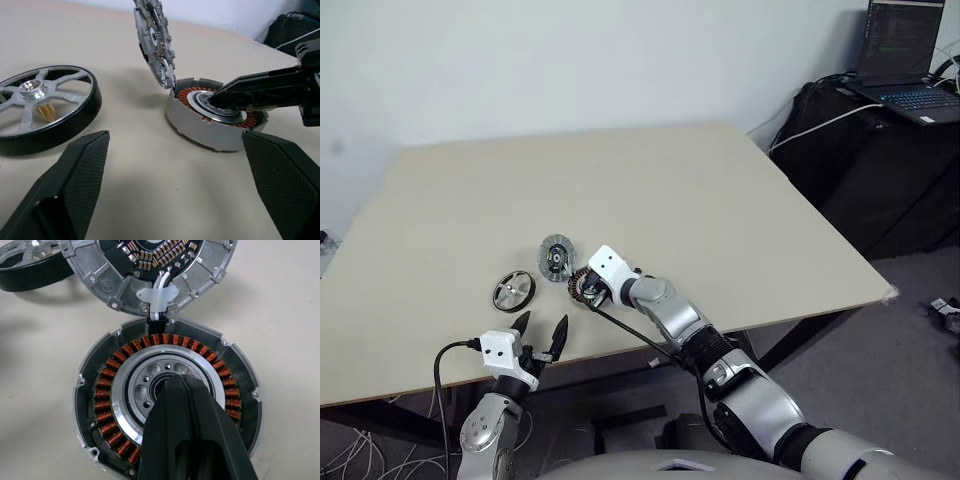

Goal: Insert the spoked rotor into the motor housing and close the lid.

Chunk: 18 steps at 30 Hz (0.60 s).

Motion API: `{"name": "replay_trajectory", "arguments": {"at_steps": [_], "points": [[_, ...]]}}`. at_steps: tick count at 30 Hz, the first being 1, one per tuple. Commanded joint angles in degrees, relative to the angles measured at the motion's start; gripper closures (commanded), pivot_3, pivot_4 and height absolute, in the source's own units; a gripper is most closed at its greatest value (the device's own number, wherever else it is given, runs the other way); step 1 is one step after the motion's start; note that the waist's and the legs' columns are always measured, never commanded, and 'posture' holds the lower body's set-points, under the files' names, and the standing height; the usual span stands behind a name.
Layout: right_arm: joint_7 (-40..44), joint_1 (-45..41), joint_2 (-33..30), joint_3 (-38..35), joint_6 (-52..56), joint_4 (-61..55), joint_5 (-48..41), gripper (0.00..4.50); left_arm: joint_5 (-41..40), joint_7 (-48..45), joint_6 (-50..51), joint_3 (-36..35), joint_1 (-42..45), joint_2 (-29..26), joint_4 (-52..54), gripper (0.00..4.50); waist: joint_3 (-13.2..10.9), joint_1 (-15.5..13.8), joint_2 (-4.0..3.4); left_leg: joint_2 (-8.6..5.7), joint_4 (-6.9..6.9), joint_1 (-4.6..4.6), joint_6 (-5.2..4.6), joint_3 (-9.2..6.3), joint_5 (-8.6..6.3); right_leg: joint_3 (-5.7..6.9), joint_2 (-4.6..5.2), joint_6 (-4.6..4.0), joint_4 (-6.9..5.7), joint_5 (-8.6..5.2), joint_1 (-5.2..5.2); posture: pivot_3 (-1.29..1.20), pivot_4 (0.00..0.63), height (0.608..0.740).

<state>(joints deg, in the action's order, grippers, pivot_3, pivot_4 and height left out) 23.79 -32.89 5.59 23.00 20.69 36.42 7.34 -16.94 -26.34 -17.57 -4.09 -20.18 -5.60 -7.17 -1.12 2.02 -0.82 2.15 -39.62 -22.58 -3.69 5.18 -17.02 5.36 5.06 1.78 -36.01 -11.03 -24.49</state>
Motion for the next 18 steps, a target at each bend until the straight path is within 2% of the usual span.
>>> {"name": "replay_trajectory", "arguments": {"at_steps": [1, 6, 9, 15, 18], "points": [[-0.4, 0.3, -1.1, -2.1, 0.2, -1.5, -0.4, 4.49, -0.9, -0.5, -0.1, -0.5, 0.5, 0.0, 0.5, 0.00, 0.1, -0.3, -0.04, -0.01, 0.00, 0.01, 0.09, 0.00, -0.02, 0.00, 0.04, 0.03, -0.01, 0.03, 0.02, 0.00, 0.000, 0.740], [0.2, 0.9, 0.4, -2.9, 0.5, -8.8, -2.4, 4.49, -0.4, 0.1, -0.2, -0.3, 0.0, 0.3, 0.9, 0.00, 0.0, -0.5, -0.08, -0.03, 0.00, -0.11, 0.06, 0.00, 0.01, 0.00, 0.06, 0.01, 0.01, 0.06, -0.08, 0.00, 0.000, 0.740], [1.2, 3.6, 0.6, -3.0, 1.5, -15.9, -3.9, 4.49, -1.6, 2.1, 0.0, -2.9, 0.2, 0.5, 0.0, 0.00, 0.0, -0.4, -0.07, -0.02, 0.05, -0.15, -0.14, 0.00, 0.10, 0.00, 0.03, -0.06, 0.03, 0.03, -0.12, 0.00, 0.000, 0.740], [2.4, 10.3, -2.1, -3.0, 5.6, -26.6, -5.0, 4.49, -13.0, 0.1, 2.3, -13.5, 3.0, -0.4, -6.0, 0.00, 0.0, -0.5, 0.05, 0.04, 0.14, -0.13, -0.09, -0.15, 0.08, 0.15, -0.02, -0.18, 0.04, -0.09, -0.11, 0.00, 0.000, 0.740], [2.5, 13.5, -4.0, -3.4, 7.7, -30.9, -5.4, 4.49, -21.6, -5.4, 7.6, -17.3, 4.2, -0.6, -6.7, 0.00, -0.1, -0.6, 0.14, 0.00, 0.11, -0.14, -0.09, -0.13, 0.08, 0.15, 0.04, -0.17, 0.05, -0.08, -0.09, 0.00, 0.000, 0.740]]}}
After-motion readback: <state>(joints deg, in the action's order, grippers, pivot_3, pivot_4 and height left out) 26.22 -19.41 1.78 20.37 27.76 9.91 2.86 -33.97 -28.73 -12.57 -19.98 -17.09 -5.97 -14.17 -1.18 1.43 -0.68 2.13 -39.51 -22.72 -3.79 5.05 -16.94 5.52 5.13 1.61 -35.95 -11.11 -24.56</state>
